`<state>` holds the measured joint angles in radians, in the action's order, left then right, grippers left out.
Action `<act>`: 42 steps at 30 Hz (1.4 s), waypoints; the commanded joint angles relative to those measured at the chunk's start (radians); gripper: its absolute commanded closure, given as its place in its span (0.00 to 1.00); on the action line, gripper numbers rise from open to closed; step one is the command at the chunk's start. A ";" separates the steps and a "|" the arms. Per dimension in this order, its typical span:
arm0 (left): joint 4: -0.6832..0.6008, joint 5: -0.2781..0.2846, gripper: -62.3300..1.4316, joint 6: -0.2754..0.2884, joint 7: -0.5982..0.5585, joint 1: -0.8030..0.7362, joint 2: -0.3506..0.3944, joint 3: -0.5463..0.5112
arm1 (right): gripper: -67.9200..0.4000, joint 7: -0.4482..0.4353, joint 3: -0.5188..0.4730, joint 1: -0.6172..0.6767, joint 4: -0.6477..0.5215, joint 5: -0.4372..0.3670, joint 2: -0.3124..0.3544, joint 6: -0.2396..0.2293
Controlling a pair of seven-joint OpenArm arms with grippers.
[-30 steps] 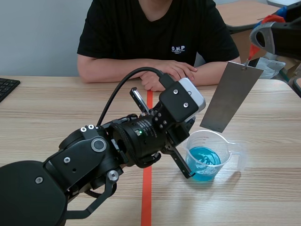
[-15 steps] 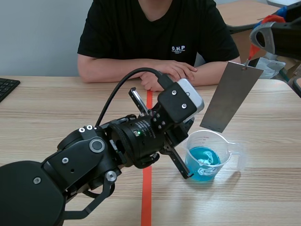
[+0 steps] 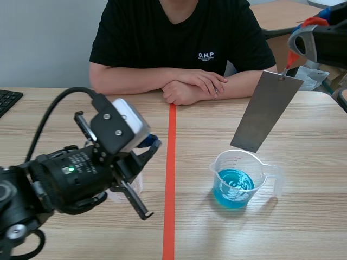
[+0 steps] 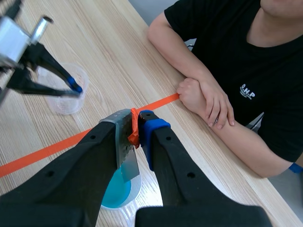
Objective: Do the redox reaction experiment.
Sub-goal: 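Raise the plate and point at it, then put the plate into the left beaker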
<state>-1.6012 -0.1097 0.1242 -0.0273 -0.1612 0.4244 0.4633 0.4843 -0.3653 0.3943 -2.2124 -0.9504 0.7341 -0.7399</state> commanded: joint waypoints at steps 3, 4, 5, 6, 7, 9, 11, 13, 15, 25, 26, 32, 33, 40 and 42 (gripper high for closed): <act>-0.105 0.056 0.90 -0.009 -0.011 -0.124 0.084 -0.092 | 0.97 -0.011 -0.008 -0.007 -0.012 -0.007 0.008 -0.006; -0.125 0.072 0.90 -0.009 -0.018 -0.162 0.106 -0.124 | 0.97 -0.011 -0.008 -0.007 -0.012 -0.007 0.008 -0.006; -0.142 0.085 0.90 -0.010 -0.028 -0.201 0.124 -0.155 | 0.97 -0.011 -0.008 -0.007 -0.012 -0.007 0.008 -0.006; -0.153 0.099 0.90 -0.023 -0.037 -0.241 0.141 -0.186 | 0.97 -0.011 -0.008 -0.007 -0.012 -0.007 0.008 -0.006; -0.161 0.111 0.90 -0.035 -0.047 -0.282 0.154 -0.214 | 0.97 -0.011 -0.008 -0.009 -0.012 -0.007 0.008 -0.006; -0.166 0.129 0.90 -0.068 -0.068 -0.366 0.176 -0.264 | 0.97 -0.011 -0.008 -0.009 -0.012 -0.007 0.008 -0.006; -0.166 0.130 0.90 -0.104 -0.088 -0.453 0.186 -0.312 | 0.97 -0.011 -0.008 -0.009 -0.012 -0.007 0.008 -0.006; -0.166 0.140 0.90 -0.132 -0.098 -0.539 0.190 -0.356 | 0.97 -0.011 -0.008 -0.009 -0.012 -0.007 0.008 -0.006; -0.166 0.156 0.90 -0.158 -0.110 -0.620 0.189 -0.398 | 0.97 -0.011 -0.008 -0.009 -0.012 -0.007 0.008 -0.006; -0.166 0.226 0.90 -0.168 -0.110 -0.893 0.109 -0.543 | 0.97 -0.012 -0.008 -0.010 -0.012 -0.008 0.008 -0.006; -0.166 0.226 0.90 -0.168 -0.110 -0.908 0.092 -0.548 | 0.97 -0.012 -0.008 -0.010 -0.012 -0.008 0.008 -0.006; -0.163 0.225 0.90 -0.166 -0.092 -0.964 -0.004 -0.554 | 0.97 -0.012 -0.008 -0.012 -0.012 -0.008 0.008 -0.006; -0.161 0.225 0.90 -0.167 -0.076 -0.967 -0.016 -0.554 | 0.97 -0.012 -0.008 -0.012 -0.012 -0.008 0.008 -0.006; -0.140 0.225 0.90 -0.162 -0.054 -0.973 -0.080 -0.554 | 0.97 -0.022 -0.004 -0.030 -0.012 -0.007 0.008 -0.006; -0.135 0.225 0.90 -0.163 -0.054 -0.980 -0.087 -0.554 | 0.97 -0.022 0.002 -0.048 -0.012 -0.008 0.008 -0.006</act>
<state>-1.7298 0.1143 -0.0368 -0.0715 -1.1286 0.3374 -0.0929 0.4767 -0.3649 0.3748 -2.2124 -0.9504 0.7345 -0.7399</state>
